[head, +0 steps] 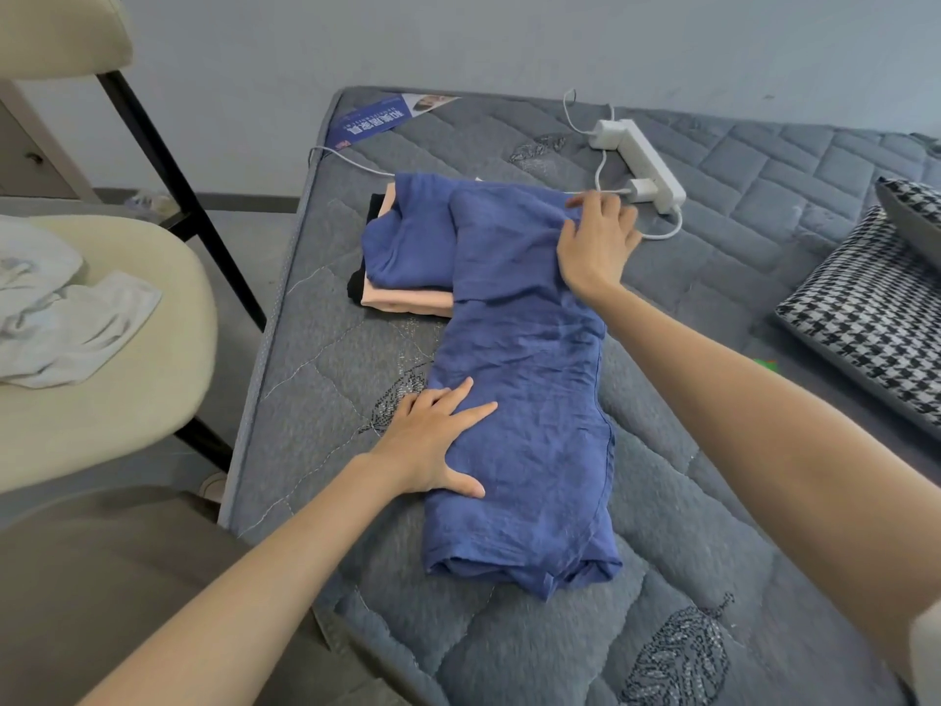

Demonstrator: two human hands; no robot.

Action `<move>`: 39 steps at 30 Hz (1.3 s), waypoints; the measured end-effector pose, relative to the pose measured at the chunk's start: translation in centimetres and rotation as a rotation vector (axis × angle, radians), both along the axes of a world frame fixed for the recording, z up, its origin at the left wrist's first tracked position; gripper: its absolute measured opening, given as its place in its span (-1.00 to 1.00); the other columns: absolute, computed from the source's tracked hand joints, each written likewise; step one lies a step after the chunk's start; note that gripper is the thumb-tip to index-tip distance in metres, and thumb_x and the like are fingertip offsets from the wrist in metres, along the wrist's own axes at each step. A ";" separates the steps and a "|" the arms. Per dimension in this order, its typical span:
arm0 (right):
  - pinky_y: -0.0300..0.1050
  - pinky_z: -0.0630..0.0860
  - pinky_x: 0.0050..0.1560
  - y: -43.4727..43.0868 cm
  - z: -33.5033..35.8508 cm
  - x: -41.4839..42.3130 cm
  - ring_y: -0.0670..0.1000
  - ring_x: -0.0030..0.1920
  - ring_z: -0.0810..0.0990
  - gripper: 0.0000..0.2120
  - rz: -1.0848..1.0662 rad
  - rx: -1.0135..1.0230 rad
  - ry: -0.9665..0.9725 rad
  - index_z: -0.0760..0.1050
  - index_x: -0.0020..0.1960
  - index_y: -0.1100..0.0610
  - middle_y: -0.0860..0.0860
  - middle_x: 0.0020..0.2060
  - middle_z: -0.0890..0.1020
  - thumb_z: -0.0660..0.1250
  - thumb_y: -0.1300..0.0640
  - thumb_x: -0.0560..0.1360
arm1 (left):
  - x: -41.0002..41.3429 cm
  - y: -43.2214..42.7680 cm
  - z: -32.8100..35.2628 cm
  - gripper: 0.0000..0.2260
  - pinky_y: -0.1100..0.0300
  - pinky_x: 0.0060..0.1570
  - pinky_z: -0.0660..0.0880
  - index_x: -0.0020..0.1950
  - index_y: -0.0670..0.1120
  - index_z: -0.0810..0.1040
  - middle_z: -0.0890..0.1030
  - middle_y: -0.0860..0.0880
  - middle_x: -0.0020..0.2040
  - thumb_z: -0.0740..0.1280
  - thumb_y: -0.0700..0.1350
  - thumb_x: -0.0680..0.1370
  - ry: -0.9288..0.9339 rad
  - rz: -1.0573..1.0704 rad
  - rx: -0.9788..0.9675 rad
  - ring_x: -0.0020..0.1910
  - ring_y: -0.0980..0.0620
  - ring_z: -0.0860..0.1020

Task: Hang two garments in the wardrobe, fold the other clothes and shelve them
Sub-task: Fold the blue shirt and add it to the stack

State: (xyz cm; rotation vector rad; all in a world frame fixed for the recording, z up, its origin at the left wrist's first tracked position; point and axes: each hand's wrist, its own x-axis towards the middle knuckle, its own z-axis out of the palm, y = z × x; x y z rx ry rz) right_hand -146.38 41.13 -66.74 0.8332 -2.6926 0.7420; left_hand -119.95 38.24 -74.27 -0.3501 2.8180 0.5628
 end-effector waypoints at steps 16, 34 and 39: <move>0.15 0.01 0.48 4.5 -1.1 4.9 0.23 0.51 0.05 -0.52 0.444 0.252 0.053 0.12 0.54 0.05 0.13 0.52 0.13 0.07 0.03 0.65 | 3.2 1.0 0.6 -0.33 -0.01 0.48 -0.19 0.54 0.19 -0.01 -0.12 0.11 0.57 0.21 0.26 0.52 -0.012 0.002 0.157 0.53 0.09 -0.19; -0.03 0.16 0.48 23.0 -5.5 18.2 -0.02 0.42 0.32 -0.33 0.907 0.447 -0.049 0.27 0.48 0.01 -0.03 0.42 0.37 0.21 -0.33 0.49 | 7.9 3.4 -0.1 -0.24 0.02 0.48 -0.13 0.44 0.26 -0.33 -0.41 0.13 0.46 0.24 -0.06 0.59 0.102 -0.268 -0.292 0.48 0.05 -0.36; 0.07 0.26 0.44 23.4 -6.7 18.6 0.07 0.41 0.36 -0.39 0.915 0.484 0.054 0.24 0.50 0.06 0.03 0.42 0.38 0.24 -0.16 0.54 | 8.5 4.6 0.3 -0.32 0.03 0.47 -0.16 0.47 0.25 -0.20 -0.29 0.13 0.52 0.19 -0.17 0.61 0.065 -0.185 -0.188 0.50 0.07 -0.31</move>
